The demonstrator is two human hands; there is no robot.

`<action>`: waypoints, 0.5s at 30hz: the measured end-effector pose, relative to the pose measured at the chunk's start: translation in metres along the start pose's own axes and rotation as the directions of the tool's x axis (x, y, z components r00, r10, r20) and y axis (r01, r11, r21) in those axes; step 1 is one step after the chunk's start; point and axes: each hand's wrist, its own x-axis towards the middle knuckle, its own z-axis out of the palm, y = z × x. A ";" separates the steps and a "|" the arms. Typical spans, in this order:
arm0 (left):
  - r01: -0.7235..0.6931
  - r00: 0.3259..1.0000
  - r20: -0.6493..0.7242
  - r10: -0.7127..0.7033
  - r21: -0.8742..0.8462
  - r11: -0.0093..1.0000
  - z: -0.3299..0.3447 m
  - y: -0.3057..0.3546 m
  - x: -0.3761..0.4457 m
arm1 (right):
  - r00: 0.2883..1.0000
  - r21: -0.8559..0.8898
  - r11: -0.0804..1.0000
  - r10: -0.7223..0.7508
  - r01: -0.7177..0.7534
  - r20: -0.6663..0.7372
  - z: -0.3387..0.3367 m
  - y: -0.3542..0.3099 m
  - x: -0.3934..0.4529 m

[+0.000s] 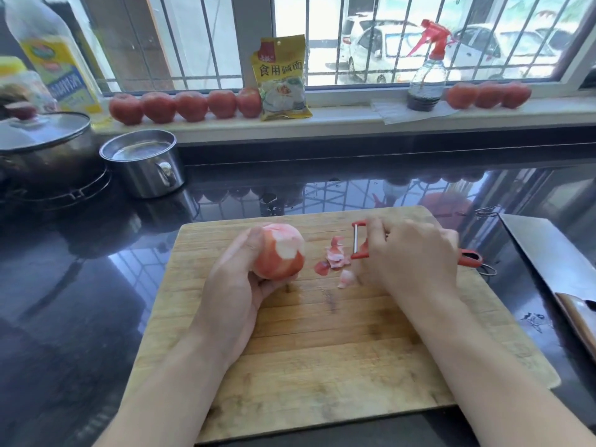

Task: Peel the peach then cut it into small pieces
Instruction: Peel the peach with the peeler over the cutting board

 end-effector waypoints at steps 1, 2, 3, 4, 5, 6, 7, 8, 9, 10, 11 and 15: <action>0.003 1.000 0.006 -0.003 -0.006 1.000 0.000 0.000 0.000 | 1.000 0.076 0.997 -0.004 0.006 -0.031 0.000 0.001 0.000; 0.006 1.000 0.013 -0.005 -0.011 1.000 0.001 -0.001 0.000 | 0.997 0.166 0.985 -0.023 0.036 -0.077 -0.001 0.001 0.000; 0.006 1.000 0.018 -0.006 -0.011 1.000 0.000 -0.001 0.000 | 0.992 0.263 0.961 -0.056 0.084 -0.112 -0.002 0.000 0.000; 0.004 1.000 0.023 -0.004 -0.004 1.000 0.001 -0.002 0.000 | 0.983 0.337 0.928 -0.113 0.156 -0.142 -0.002 0.000 0.000; -0.004 1.000 0.027 0.004 0.006 1.000 0.001 -0.002 0.000 | 0.964 0.370 0.896 -0.190 0.247 -0.184 -0.001 -0.002 -0.002; -0.015 0.999 0.032 0.014 0.017 1.000 0.001 -0.002 -0.001 | 0.937 0.375 0.864 -0.264 0.336 -0.230 -0.001 -0.006 -0.005; -0.027 0.999 0.041 0.026 0.029 0.999 0.001 -0.002 0.000 | 0.910 0.374 0.835 -0.322 0.404 -0.263 0.000 -0.010 -0.008; -0.040 0.998 0.055 0.037 0.043 0.998 0.001 -0.002 -0.001 | 0.888 0.376 0.809 -0.366 0.451 -0.279 0.001 -0.015 -0.012; -0.051 0.996 0.072 0.047 0.061 0.997 0.001 -0.003 -0.001 | 0.871 0.369 0.794 -0.394 0.483 -0.292 0.002 -0.018 -0.014; -0.063 0.994 0.089 0.055 0.081 0.995 0.002 -0.003 -0.001 | 0.858 0.344 0.794 -0.407 0.502 -0.313 0.003 -0.021 -0.016; -0.073 0.993 0.105 0.063 0.097 0.993 0.002 -0.003 -0.001 | 0.847 0.301 0.807 -0.406 0.509 -0.343 0.004 -0.023 -0.018; -0.090 0.986 0.151 0.069 0.142 0.986 0.002 -0.005 0.000 | 0.811 0.161 0.852 -0.392 0.498 -0.435 0.004 -0.029 -0.022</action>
